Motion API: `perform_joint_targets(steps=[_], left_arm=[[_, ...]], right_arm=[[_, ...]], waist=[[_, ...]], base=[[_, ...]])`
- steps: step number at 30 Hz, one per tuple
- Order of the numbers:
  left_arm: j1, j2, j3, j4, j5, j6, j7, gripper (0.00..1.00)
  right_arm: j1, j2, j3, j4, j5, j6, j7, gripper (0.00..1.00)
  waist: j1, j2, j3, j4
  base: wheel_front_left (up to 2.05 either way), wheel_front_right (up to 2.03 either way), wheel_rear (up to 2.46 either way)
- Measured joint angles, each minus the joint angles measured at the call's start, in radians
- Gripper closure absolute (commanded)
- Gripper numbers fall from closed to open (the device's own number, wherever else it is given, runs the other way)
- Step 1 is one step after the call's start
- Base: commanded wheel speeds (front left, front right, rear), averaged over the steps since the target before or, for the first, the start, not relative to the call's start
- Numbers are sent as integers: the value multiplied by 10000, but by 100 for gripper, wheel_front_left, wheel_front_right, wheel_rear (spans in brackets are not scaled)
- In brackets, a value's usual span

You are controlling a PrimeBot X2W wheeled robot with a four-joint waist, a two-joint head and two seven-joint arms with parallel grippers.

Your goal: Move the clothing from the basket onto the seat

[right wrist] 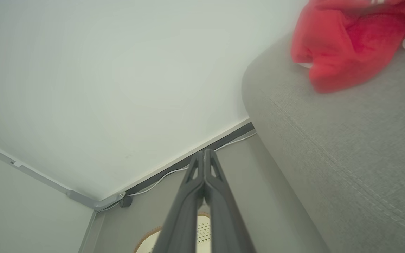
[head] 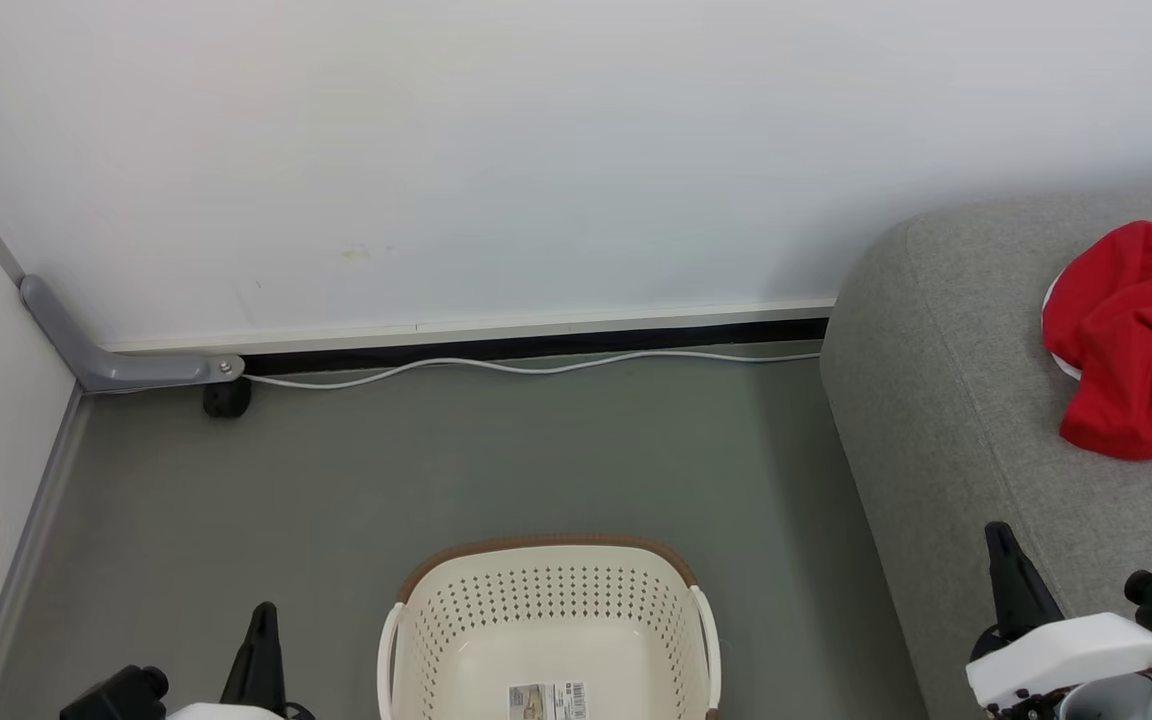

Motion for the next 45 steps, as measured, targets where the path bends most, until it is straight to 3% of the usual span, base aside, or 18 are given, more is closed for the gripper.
perform_joint_targets(steps=[45], left_arm=[[-549, 44, 355, -485, -4987, -514, 1300, 100]], right_arm=[[11, 245, -917, -788, 4836, -4, 1313, 100]], waist=[[-1, 0, 120, 176]], base=[[0, 0, 0]])
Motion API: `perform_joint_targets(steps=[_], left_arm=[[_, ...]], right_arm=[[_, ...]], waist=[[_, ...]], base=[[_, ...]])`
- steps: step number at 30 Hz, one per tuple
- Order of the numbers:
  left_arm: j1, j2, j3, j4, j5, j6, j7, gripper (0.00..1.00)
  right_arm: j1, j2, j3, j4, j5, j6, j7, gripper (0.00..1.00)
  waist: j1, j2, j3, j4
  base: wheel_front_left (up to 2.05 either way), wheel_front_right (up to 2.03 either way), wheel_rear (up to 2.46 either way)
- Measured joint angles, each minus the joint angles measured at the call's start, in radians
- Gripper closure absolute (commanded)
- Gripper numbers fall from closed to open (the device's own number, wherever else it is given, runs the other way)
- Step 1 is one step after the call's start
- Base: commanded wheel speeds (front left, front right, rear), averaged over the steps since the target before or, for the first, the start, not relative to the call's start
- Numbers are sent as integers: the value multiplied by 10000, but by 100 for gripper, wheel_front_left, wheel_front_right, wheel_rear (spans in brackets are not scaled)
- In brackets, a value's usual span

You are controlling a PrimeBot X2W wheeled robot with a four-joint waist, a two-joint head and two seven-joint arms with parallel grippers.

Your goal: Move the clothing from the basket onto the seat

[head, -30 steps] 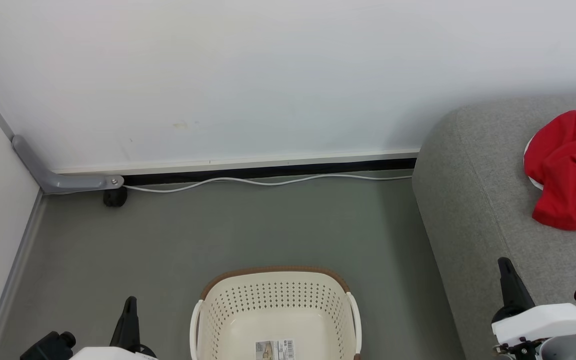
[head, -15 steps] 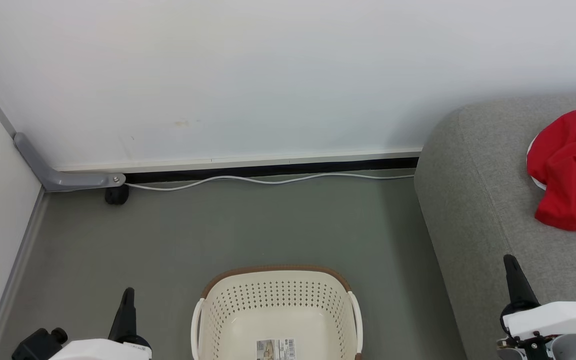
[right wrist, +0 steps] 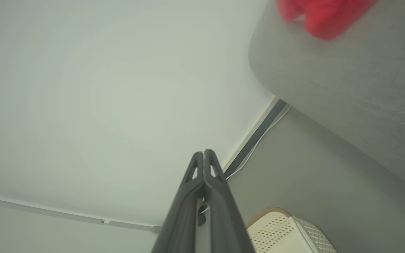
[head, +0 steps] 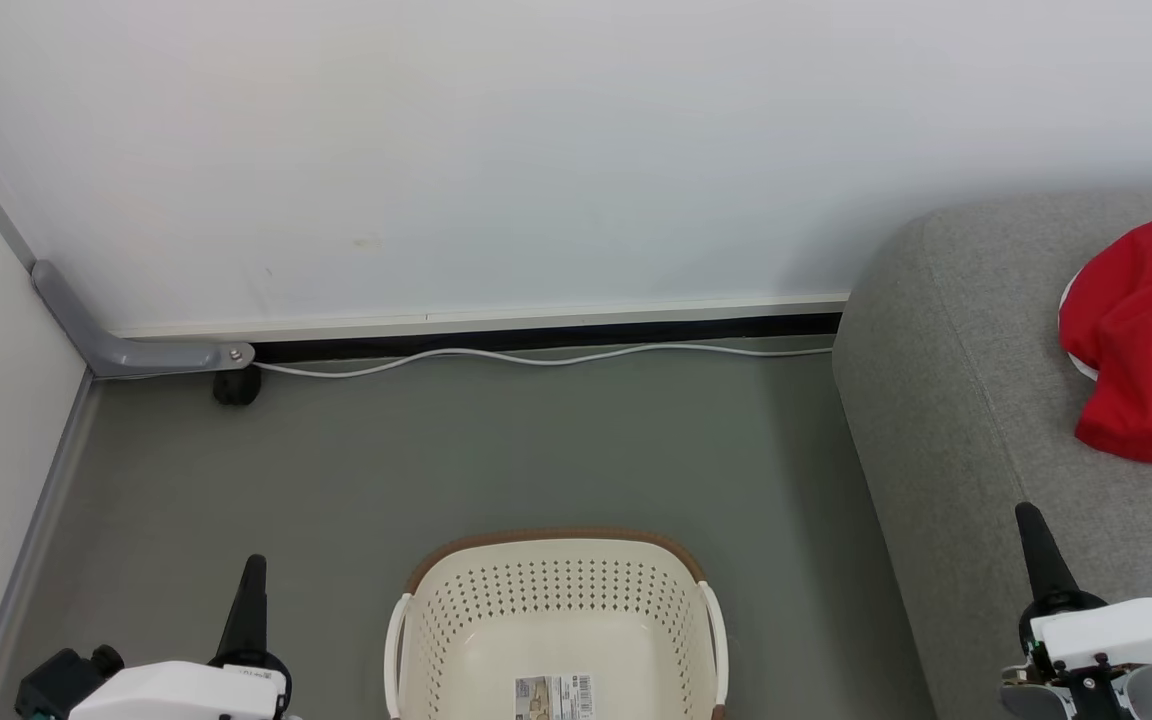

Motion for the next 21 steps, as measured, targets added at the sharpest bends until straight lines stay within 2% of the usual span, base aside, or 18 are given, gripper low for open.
perform_joint_targets(steps=[21], left_arm=[[-189, 17, 159, -184, -2209, -188, 560, 100]], right_arm=[[87, 100, -376, -366, 2096, -10, 602, 100]], waist=[[0, 0, 52, 77]], base=[[0, 0, 0]])
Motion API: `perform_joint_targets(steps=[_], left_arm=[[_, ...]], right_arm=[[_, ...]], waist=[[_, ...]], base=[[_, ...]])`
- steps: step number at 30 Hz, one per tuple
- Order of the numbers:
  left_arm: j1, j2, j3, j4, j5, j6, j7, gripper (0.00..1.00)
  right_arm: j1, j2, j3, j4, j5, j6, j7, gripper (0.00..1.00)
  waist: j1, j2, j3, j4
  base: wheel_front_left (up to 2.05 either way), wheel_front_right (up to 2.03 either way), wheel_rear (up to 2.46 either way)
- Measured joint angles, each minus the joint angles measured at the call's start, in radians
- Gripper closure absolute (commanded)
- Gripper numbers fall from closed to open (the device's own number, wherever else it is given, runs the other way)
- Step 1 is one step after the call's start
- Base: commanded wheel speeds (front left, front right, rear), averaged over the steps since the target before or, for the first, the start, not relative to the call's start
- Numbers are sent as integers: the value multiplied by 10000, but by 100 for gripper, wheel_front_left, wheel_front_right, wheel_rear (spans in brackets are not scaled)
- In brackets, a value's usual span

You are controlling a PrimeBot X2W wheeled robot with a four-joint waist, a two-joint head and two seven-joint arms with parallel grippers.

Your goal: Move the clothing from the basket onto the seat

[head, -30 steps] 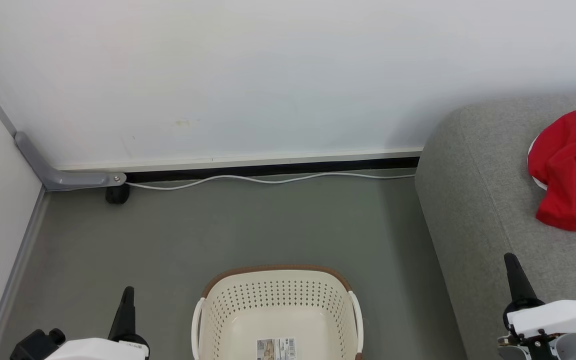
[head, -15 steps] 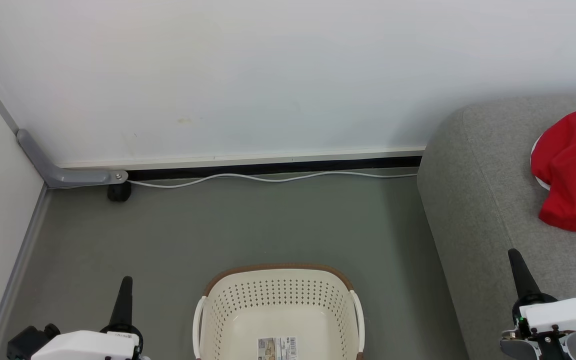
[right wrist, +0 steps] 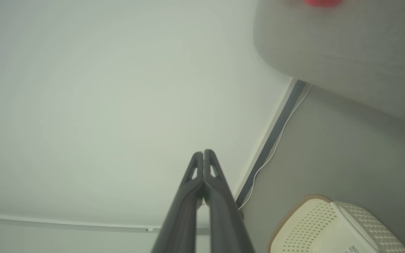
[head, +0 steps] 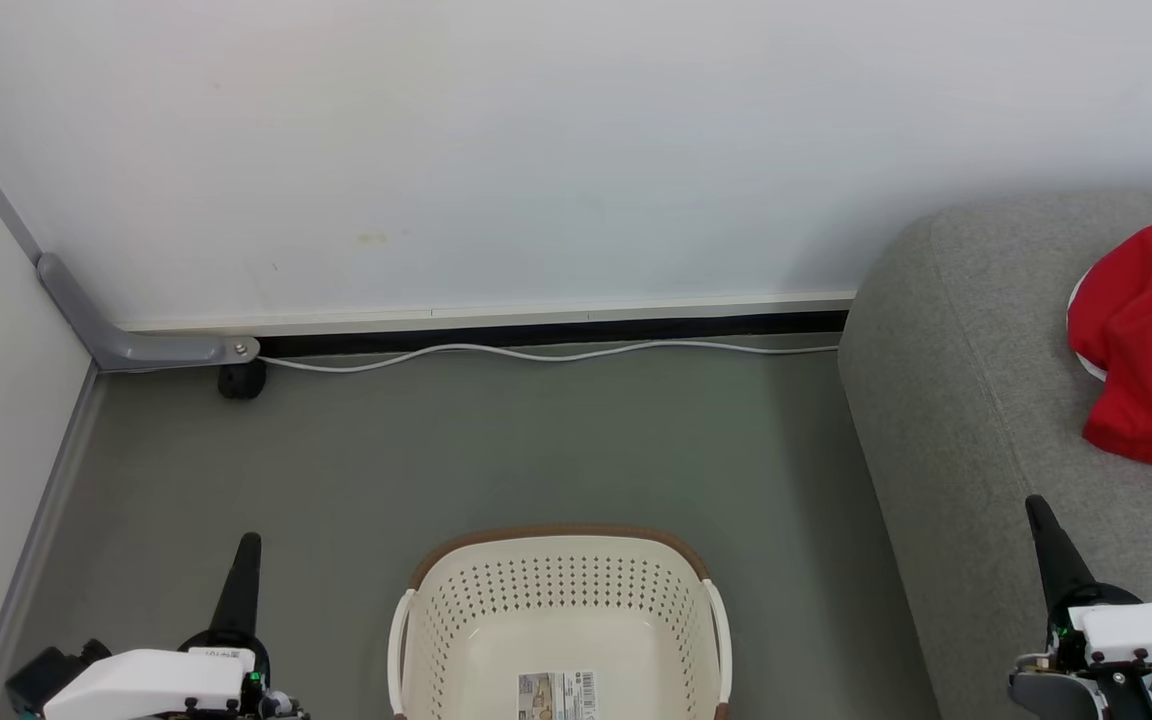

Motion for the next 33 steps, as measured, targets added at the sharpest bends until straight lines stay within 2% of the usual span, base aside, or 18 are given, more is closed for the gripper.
perform_joint_targets(steps=[23, 33], left_arm=[[-210, 38, 176, -228, -2433, -251, 606, 100], [-210, 40, 180, -234, -2443, -251, 606, 100]], right_arm=[[10, 142, -399, -445, 2359, 0, 616, 100], [12, 144, -408, -451, 2359, 0, 616, 100]], waist=[[0, 0, 57, 84], [0, 0, 57, 84]], base=[[0, 0, 0], [0, 0, 0]])
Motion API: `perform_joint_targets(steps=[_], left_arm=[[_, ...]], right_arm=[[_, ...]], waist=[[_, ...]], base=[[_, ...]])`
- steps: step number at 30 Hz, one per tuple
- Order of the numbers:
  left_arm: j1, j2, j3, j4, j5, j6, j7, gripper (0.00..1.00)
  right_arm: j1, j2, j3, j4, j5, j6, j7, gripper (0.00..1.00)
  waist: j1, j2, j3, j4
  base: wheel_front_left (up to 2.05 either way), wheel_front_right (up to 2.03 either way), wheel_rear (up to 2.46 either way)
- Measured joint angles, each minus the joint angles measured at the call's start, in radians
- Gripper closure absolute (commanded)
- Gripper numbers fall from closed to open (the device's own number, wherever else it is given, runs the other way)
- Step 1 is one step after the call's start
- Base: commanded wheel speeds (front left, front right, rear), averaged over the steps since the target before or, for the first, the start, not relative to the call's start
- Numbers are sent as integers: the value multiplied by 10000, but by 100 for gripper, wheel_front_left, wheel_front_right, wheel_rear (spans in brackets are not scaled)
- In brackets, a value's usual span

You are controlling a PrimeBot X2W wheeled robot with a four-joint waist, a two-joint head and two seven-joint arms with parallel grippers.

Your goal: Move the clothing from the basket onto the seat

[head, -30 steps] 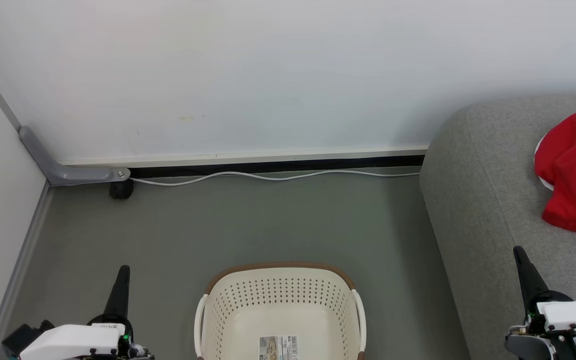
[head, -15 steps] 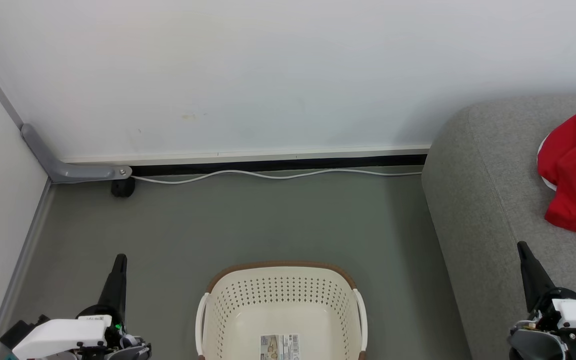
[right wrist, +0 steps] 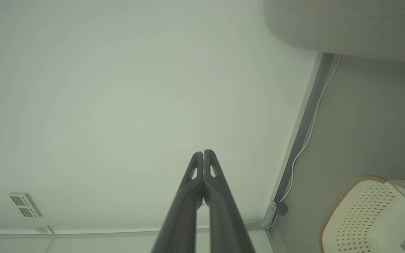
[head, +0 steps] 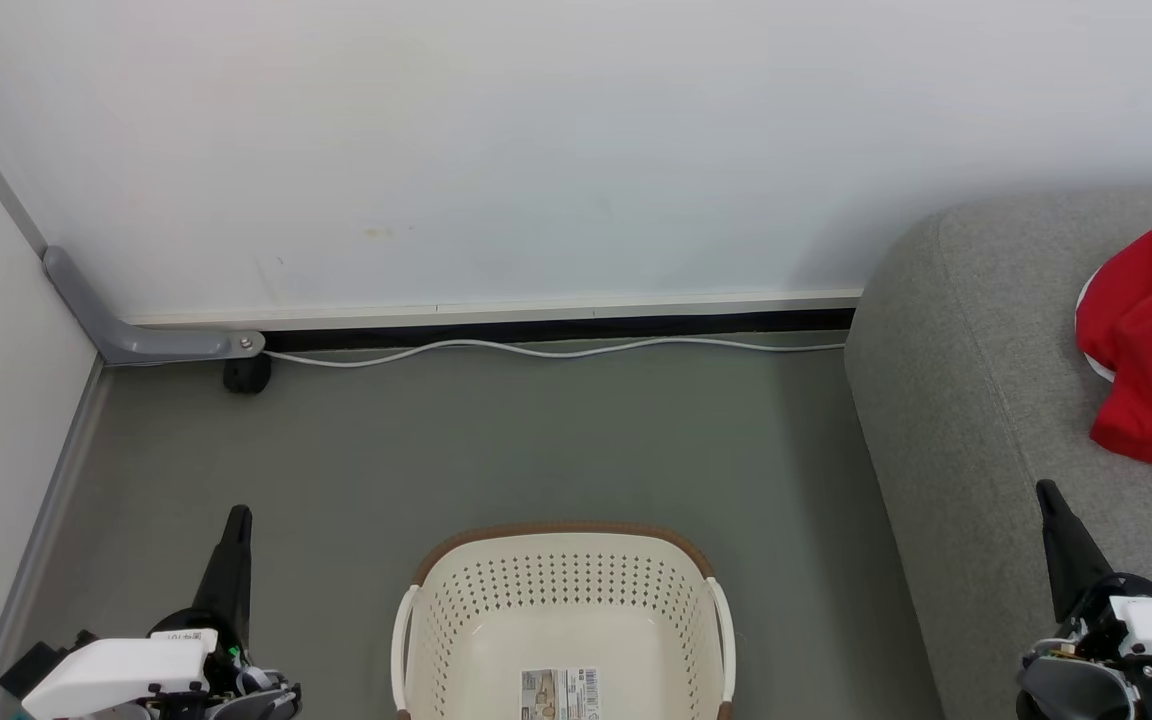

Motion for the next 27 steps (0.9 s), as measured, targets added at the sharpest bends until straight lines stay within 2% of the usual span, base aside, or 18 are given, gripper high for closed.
perform_joint_targets(steps=[27], left_arm=[[0, 0, 0, -2, 0, 0, 0, 100]], right_arm=[[1, 2, -2, -4, 0, 0, 0, 100]], waist=[[0, 0, 0, 0]], base=[[0, 0, 0]])
